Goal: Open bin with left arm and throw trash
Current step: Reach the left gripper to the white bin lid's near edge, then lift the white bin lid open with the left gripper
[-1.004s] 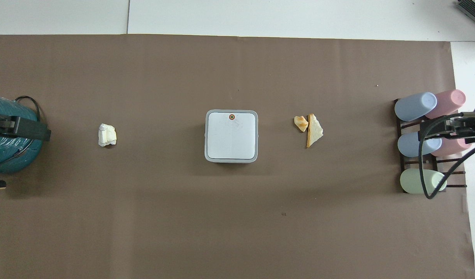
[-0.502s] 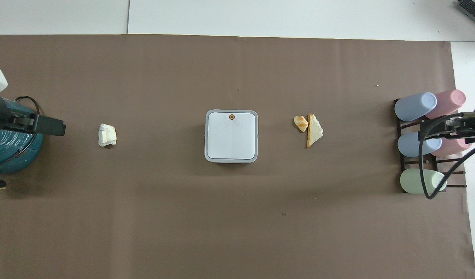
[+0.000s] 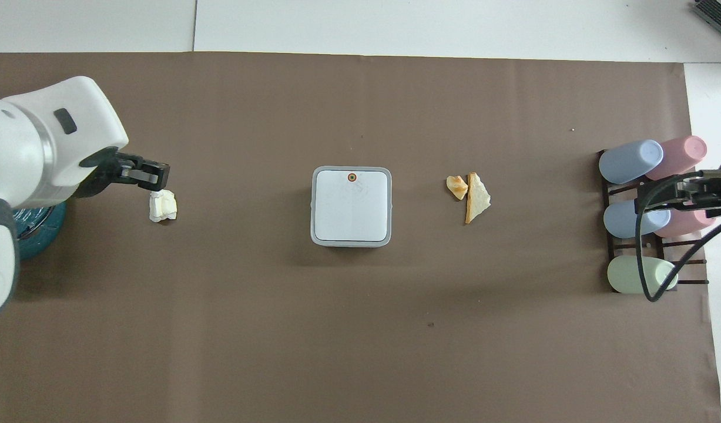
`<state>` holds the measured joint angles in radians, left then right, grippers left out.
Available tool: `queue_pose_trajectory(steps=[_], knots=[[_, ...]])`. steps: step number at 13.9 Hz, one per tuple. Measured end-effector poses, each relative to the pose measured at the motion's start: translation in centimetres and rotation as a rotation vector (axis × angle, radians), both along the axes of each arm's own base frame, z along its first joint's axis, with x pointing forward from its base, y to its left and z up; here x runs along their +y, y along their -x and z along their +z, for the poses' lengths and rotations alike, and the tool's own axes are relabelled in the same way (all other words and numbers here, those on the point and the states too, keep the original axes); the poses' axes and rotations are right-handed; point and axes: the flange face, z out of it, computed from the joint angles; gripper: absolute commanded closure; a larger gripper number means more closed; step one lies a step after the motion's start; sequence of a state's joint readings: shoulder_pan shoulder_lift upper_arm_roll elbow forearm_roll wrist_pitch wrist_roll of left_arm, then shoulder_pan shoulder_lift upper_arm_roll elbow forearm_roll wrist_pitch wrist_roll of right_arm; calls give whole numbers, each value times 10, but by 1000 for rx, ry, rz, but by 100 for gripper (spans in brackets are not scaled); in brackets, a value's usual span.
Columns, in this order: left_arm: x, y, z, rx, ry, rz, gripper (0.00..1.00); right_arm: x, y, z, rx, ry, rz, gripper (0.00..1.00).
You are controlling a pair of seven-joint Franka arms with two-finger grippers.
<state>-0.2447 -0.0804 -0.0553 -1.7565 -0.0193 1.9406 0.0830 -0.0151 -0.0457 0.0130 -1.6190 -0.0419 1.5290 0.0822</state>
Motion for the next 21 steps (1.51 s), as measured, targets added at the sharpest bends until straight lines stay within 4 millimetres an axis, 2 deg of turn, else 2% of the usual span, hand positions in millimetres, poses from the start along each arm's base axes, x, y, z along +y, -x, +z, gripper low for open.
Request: queue_pose_trajectory(steps=[1,5,12,15,19,21], knots=[[-18,3,-9,-20,6,-31,91,0,0,0,0,0,0,0],[-75,11,-36,-75,49,-71,95,0,0,0,0,0,0,0],[-176,3,-109,-82,158,14,99,0,0,0,0,0,0,0],[-193,-6,-118,-94,183,26,99,0,0,0,0,0,0,0],[-230,-11,-150,-65,189,23,99,0,0,0,0,0,0,0],[-238,-17,-165,-69,194,23,99,0,0,0,0,0,0,0]])
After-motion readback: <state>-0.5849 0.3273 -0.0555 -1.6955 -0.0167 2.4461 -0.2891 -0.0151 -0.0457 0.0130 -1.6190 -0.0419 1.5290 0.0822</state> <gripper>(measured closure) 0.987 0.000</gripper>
